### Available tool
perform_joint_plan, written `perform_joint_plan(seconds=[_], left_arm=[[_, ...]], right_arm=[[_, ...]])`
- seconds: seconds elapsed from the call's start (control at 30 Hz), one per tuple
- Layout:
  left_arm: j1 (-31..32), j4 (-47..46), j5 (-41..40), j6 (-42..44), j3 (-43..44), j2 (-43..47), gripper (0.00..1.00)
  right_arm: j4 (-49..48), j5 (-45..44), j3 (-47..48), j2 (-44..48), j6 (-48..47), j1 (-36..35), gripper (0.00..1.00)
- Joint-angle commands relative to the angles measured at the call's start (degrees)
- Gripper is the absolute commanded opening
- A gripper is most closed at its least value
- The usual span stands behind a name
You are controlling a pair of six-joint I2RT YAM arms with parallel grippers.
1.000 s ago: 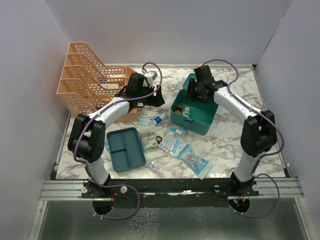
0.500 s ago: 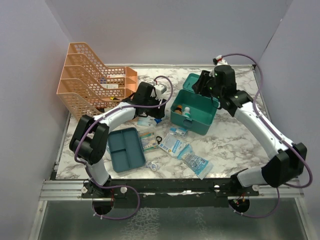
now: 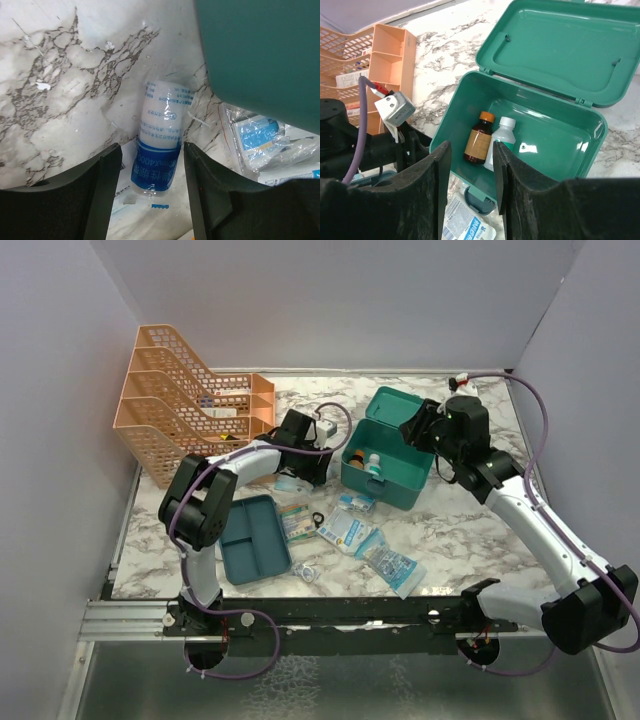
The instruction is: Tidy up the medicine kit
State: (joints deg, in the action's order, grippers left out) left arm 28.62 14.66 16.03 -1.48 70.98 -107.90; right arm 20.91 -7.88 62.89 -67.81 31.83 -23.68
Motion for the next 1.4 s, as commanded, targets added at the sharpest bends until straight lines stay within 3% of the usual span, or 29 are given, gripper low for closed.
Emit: perform_joint_plan(seconds=[0.0, 0.13, 0.3, 0.63, 0.87, 1.07, 1.2, 1.37], left_arm=[[-0.1, 1.1, 3.6, 1.5, 2.8, -1.5, 0.52], [-0.1, 0.7, 0.3, 2.3, 3.2, -0.9, 0.36], [-0.1, -3.0, -1.4, 1.8, 1.5, 3.2, 0.29], [-2.7, -16.2, -1.2, -10.2, -2.9, 17.9, 0.28], [-3.4, -28.1, 3.4, -23.9, -2.7, 24.9, 0.28], [-2.6, -43.2, 13.2, -35.2, -4.2, 25.8, 0.31], [-2.1, -45.3, 13.7, -38.0, -2.9, 26.7, 0.31], [-2.1, -49.0, 14.9, -42.4, -2.8, 27.4, 0.31]], right_arm=[[0.4, -1.9, -0.1, 1.5, 1.8, -0.3, 0.39], [0.4, -0.6, -0.6, 1.5, 2.5, -0.3, 0.38], [-7.9, 9.2, -6.2, 3.3, 3.6, -0.3, 0.36], [-27.6, 22.9, -10.2, 3.0, 4.8, -0.3, 0.42], [-34.5, 36.1, -2.6, -3.2, 7.4, -0.3, 0.57], [-39.2, 50.9, 6.5, -8.2, 7.5, -0.3, 0.62], [-35.8, 44.4, 7.9, -7.1, 7.4, -0.3, 0.62], [-30.2, 29.5, 7.0, -4.2, 9.0, -0.3, 0.59]])
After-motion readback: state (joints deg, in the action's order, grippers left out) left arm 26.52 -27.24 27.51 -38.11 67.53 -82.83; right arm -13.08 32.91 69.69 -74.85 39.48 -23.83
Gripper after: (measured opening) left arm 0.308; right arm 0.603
